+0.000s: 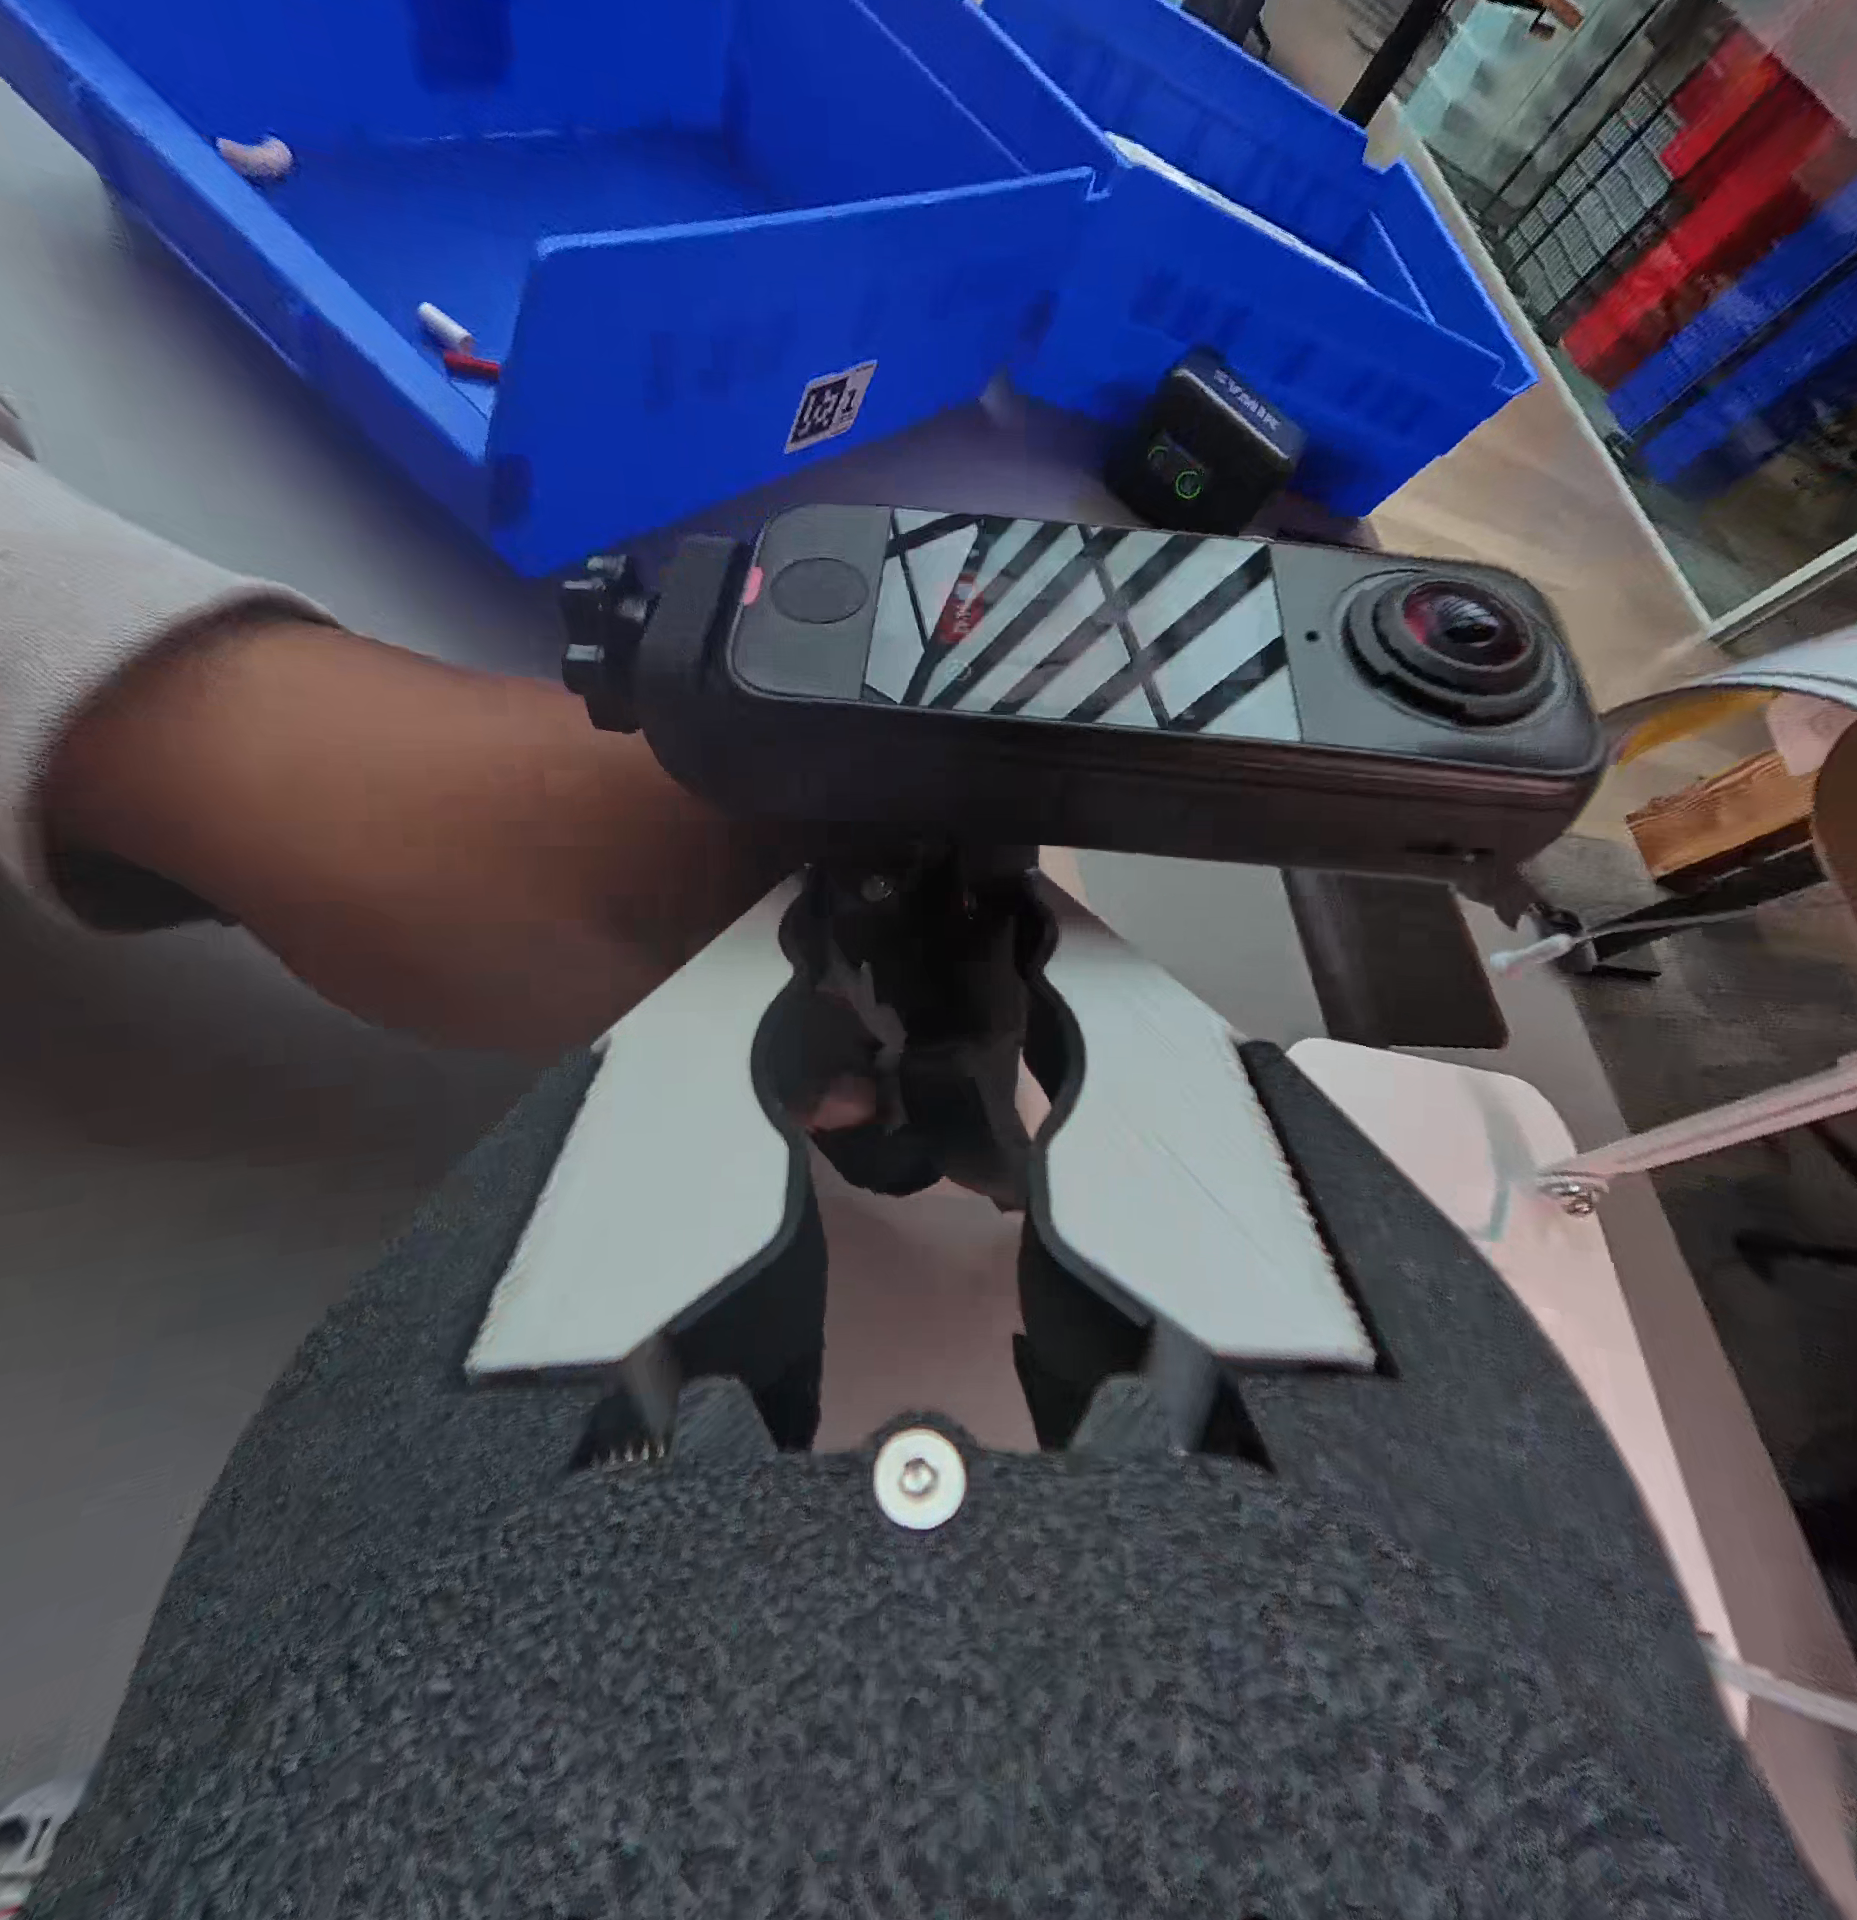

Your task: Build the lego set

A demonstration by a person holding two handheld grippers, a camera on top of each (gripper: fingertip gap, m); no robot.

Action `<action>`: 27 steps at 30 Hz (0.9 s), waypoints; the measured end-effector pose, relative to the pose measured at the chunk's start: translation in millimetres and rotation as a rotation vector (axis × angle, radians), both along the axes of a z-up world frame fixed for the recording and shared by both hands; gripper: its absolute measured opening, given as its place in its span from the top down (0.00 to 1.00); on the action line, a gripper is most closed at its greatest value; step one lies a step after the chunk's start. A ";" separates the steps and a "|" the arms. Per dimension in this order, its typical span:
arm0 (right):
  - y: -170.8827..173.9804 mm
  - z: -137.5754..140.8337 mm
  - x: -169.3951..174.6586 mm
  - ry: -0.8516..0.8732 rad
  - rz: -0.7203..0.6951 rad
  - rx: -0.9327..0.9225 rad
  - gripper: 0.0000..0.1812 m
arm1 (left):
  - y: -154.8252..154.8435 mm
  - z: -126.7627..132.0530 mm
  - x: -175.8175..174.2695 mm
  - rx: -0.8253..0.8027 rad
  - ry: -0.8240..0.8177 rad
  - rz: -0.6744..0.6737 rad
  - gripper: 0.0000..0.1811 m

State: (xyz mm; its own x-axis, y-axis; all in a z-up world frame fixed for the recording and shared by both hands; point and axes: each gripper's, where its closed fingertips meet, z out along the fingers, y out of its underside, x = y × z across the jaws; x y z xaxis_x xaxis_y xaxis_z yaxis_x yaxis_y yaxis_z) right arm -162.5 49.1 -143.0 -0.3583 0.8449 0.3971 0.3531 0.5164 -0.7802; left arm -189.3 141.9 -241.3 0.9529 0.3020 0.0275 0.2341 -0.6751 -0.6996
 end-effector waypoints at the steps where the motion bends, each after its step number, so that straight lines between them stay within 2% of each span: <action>1: 0.1 1.2 -4.2 0.011 0.002 0.027 0.81 | -1.8 1.2 -10.0 0.007 -0.001 0.055 0.64; 3: 7.3 0.8 -14.1 0.051 -0.022 0.169 0.82 | 6.3 1.0 -19.2 0.015 0.007 0.033 0.63; 6: 6.1 2.3 -22.0 0.095 -0.040 0.085 0.83 | 6.4 2.1 -26.6 0.030 -0.012 0.053 0.70; 8: 6.8 3.1 -18.8 0.118 -0.057 0.042 0.80 | 7.1 1.3 -22.7 0.019 0.007 0.027 0.66; 9: 5.8 5.1 -15.5 0.129 -0.054 0.007 0.76 | 6.8 1.7 -23.5 0.013 0.033 0.032 0.65; 12: 7.3 13.2 0.8 0.138 -0.076 -0.080 0.70 | -1.0 2.7 -38.0 -0.006 0.098 0.132 0.48; 14: 6.2 20.7 14.2 0.168 -0.093 -0.122 0.72 | -6.5 1.1 -46.2 -0.016 0.089 0.194 0.38; 16: -0.8 29.9 26.1 0.209 -0.099 -0.106 0.75 | -9.2 -4.1 -49.0 -0.020 0.012 0.223 0.34; 20: -30.0 45.4 37.2 0.226 -0.052 -0.057 0.74 | -13.0 -3.6 -54.0 -0.010 -0.002 0.247 0.38; 23: -44.1 54.2 25.3 0.223 -0.021 -0.009 0.73 | -13.0 -3.6 -54.1 -0.009 -0.003 0.248 0.38; 27: -57.0 47.1 0.9 0.181 0.020 0.103 0.71 | -13.0 -3.5 -54.1 -0.010 -0.003 0.248 0.38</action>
State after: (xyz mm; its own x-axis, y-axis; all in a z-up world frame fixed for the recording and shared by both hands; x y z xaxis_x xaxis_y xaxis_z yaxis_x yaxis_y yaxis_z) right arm -161.5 -7.9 -95.9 -0.2901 0.7900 0.5402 0.2008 0.6021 -0.7727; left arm -243.4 129.0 -244.8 0.8498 0.5265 0.0259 0.3951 -0.6036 -0.6925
